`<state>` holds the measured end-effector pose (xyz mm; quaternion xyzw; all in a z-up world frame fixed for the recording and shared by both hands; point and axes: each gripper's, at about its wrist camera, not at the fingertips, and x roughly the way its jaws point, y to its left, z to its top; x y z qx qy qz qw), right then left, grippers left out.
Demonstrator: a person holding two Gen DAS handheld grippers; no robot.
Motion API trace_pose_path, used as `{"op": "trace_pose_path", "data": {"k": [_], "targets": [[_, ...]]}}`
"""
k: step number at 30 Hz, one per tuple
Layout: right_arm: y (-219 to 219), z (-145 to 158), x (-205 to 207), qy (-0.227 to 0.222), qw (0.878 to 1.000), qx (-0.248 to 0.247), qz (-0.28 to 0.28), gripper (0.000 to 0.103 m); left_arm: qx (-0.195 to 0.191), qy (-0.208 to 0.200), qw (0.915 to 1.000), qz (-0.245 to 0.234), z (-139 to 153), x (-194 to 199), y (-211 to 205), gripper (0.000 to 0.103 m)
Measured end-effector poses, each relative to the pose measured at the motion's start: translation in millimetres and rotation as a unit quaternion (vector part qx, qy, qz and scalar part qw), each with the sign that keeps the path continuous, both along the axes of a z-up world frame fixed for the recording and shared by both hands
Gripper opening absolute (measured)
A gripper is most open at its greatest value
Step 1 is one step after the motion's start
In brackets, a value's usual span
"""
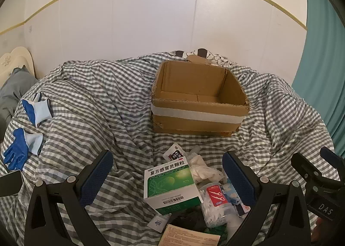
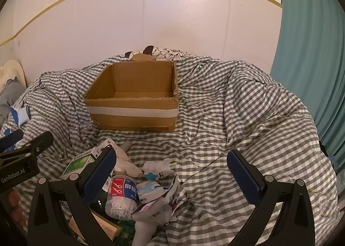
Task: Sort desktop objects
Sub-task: 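Reach both tools toward the pile of items on the bed, then grasp the green medicine box with the left tool while the right tool grasps a clear packet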
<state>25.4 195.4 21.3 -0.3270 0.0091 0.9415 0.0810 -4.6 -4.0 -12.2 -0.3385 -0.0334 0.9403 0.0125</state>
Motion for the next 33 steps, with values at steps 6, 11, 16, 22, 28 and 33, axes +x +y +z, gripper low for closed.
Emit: {"op": "trace_pose_path", "data": {"k": [6,11,16,22,28,33], "targets": [[-1,0,-1,-0.001,1.000,0.000,0.001,0.103,0.000,0.000,1.0000,-0.003,0,0,1,0.103],[-1,-2,-2,-0.005,1.000,0.002,0.002,0.103,0.000,-0.002,1.0000,-0.006,0,0,1,0.103],[0,-3,-2,-0.008,1.000,0.000,0.003,0.103,0.001,-0.007,0.9999,-0.009,-4,0,1,0.103],[2,-6,-3,-0.012,1.000,0.003,0.003,0.103,0.010,-0.031,0.9994,-0.009,-14,-6,-1,0.103],[5,-17,-8,-0.029,1.000,-0.006,0.004,0.103,0.017,-0.061,0.9979,-0.012,-31,-14,-2,0.103],[8,-37,-12,-0.061,0.998,-0.010,0.007,0.103,0.030,-0.106,0.9938,-0.011,-55,-24,-4,0.103]]}}
